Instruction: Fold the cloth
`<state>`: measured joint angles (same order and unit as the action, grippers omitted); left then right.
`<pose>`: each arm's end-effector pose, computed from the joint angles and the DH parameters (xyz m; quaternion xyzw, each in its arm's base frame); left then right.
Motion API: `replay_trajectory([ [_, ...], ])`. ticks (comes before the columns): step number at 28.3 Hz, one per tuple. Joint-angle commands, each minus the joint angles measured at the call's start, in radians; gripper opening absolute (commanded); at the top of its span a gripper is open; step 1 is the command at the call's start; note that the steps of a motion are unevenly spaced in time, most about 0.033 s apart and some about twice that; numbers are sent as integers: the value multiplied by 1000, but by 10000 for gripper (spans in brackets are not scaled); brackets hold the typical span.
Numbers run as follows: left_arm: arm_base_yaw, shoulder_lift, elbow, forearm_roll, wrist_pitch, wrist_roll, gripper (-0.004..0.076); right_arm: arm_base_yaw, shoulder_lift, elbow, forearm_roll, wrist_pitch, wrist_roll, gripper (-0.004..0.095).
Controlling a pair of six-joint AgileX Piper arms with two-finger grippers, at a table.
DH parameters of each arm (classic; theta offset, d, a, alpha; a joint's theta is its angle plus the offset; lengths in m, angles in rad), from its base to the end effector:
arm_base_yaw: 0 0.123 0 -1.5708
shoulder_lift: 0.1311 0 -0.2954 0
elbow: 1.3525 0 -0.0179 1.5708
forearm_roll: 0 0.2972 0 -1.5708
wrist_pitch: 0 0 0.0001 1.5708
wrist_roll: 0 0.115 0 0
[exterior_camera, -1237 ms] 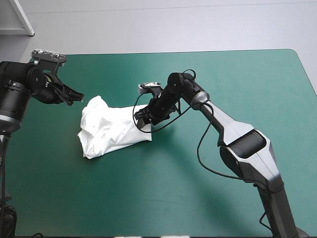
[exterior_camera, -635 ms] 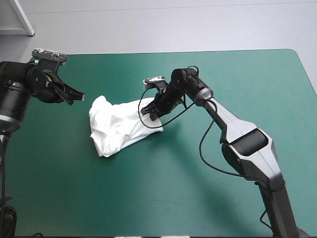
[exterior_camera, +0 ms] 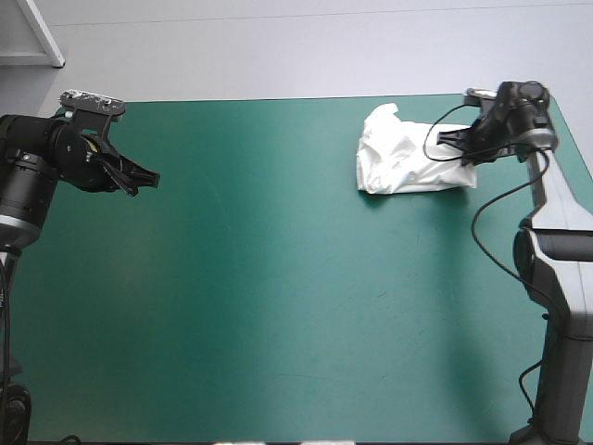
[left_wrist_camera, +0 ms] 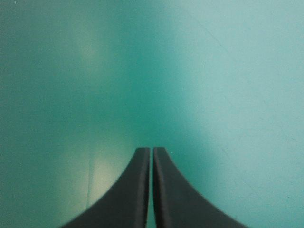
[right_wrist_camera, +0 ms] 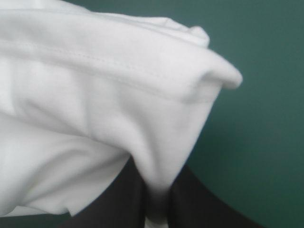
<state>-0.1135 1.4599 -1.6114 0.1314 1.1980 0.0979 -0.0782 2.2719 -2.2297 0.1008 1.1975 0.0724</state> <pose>0.3555 -0.0264 0.4127 0.1048 0.9458 0.0632 0.3009 0.5602 -0.0331 0.2485 0.0817 0.9736 0.0491 0.2075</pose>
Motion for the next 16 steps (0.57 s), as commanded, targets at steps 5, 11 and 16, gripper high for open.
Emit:
replay_trajectory([
  [5,0,-38,-24,-7,-47,-1,19,-184,-94,-32,133,-18,-1,72],
  [11,0,-38,-24,-7,-56,-1,19,-192,-103,-32,148,-18,-30,660],
  [16,0,-38,-24,-7,-74,-1,20,-194,-132,-32,157,-18,35,647],
])
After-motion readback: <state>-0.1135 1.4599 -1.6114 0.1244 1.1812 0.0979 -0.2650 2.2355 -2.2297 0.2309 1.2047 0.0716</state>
